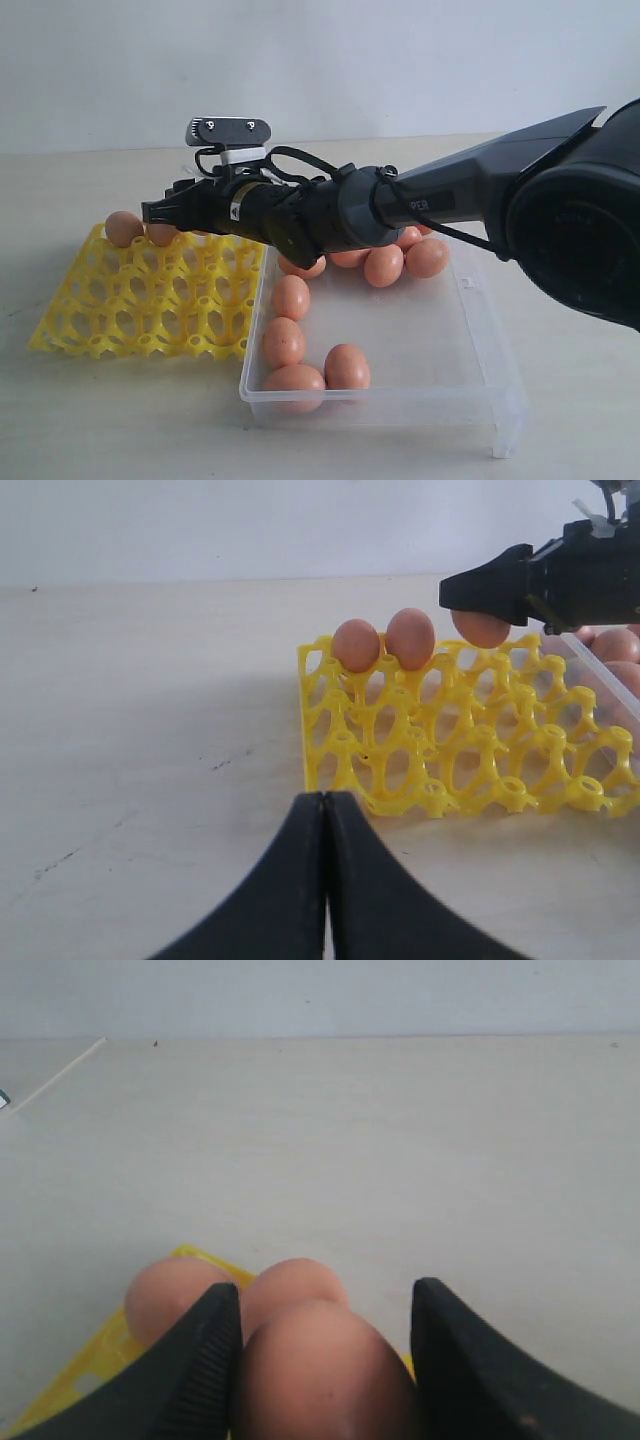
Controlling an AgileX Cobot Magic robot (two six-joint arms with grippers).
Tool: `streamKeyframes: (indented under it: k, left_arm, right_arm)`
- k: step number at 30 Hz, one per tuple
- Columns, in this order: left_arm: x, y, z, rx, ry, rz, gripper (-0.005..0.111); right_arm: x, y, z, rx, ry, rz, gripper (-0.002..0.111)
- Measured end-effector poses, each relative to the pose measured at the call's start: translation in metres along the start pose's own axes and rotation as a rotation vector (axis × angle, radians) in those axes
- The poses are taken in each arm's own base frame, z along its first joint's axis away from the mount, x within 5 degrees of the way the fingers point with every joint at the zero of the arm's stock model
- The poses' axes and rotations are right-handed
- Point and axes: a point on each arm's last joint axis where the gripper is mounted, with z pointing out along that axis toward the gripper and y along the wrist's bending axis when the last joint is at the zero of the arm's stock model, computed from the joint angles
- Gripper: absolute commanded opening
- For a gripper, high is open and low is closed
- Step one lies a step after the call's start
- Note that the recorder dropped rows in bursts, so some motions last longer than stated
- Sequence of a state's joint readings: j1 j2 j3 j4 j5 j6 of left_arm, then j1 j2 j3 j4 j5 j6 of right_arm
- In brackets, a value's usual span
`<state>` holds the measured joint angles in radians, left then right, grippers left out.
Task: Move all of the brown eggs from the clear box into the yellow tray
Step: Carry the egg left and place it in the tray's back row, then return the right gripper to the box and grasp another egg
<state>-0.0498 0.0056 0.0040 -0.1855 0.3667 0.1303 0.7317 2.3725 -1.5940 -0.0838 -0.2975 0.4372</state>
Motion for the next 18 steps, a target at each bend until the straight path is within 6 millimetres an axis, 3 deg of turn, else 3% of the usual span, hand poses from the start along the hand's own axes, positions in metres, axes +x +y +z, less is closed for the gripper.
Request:
streamKeyframes:
  k: [4, 18]
  left_arm:
    - [0.0, 0.0, 0.0, 0.0, 0.0, 0.0, 0.0]
    - [0.0, 0.0, 0.0, 0.0, 0.0, 0.0, 0.0]
  right_arm:
    - [-0.003, 0.001, 0.0, -0.007, -0.016, 0.0, 0.059]
    - [-0.022, 0.008, -0.001, 0.008, 0.0, -0.017, 0.059]
